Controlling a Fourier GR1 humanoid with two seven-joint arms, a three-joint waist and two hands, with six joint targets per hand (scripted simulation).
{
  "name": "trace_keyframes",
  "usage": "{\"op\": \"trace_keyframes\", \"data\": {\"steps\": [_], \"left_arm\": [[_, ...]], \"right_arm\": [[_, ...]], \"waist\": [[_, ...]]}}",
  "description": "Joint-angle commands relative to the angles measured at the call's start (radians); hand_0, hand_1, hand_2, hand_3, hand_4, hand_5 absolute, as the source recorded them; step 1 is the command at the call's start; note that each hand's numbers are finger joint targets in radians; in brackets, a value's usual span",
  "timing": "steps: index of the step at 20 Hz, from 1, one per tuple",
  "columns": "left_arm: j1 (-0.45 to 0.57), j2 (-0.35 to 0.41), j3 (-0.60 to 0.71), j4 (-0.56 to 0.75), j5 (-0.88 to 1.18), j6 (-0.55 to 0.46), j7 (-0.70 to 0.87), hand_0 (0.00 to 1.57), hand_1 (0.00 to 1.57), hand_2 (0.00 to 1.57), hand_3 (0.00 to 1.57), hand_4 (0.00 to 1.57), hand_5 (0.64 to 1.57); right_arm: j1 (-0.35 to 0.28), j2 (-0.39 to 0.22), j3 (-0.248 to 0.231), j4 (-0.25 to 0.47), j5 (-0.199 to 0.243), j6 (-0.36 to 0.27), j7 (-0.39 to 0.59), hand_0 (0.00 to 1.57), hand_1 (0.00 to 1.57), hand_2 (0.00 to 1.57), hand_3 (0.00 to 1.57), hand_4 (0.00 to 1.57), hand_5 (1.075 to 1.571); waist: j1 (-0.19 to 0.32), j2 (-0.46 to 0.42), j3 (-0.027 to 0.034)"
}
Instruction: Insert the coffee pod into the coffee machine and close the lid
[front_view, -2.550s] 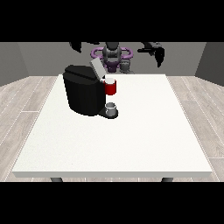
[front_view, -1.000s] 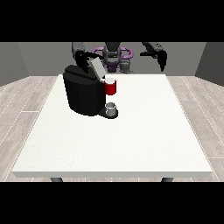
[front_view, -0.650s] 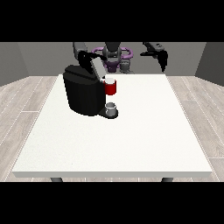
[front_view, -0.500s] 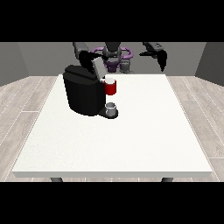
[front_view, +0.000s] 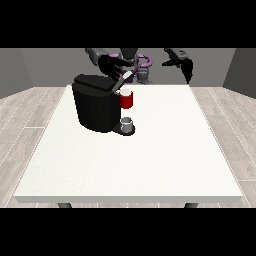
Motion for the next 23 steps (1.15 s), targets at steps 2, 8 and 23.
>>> {"op": "trace_keyframes", "data": {"steps": [2, 8, 23], "left_arm": [[-0.001, -0.006, -0.029, -0.022, -0.001, 0.001, 0.008, 0.00, 0.00, 0.00, 0.00, 0.00, 1.571], [0.060, -0.050, -0.074, -0.055, -0.019, 0.007, -0.087, 0.00, 0.00, 0.00, 0.00, 0.19, 1.571], [0.165, -0.039, -0.039, 0.019, -0.020, 0.036, -0.131, 0.00, 0.00, 0.00, 0.00, 0.19, 1.571]], "right_arm": [[-0.044, -0.005, 0.007, 0.035, 0.040, -0.003, -0.026, 0.00, 0.00, 0.00, 0.00, 0.12, 1.571], [-0.056, 0.024, 0.019, 0.043, 0.065, -0.024, -0.010, 0.00, 0.00, 0.00, 0.00, 0.12, 1.571], [0.343, 0.101, 0.179, -0.160, -0.151, 0.000, -0.148, 0.00, 0.00, 0.00, 0.00, 0.16, 1.571]], "waist": [[0.022, 0.009, 0.0003], [0.029, -0.017, 0.0002], [-0.129, -0.180, 0.0004]]}}
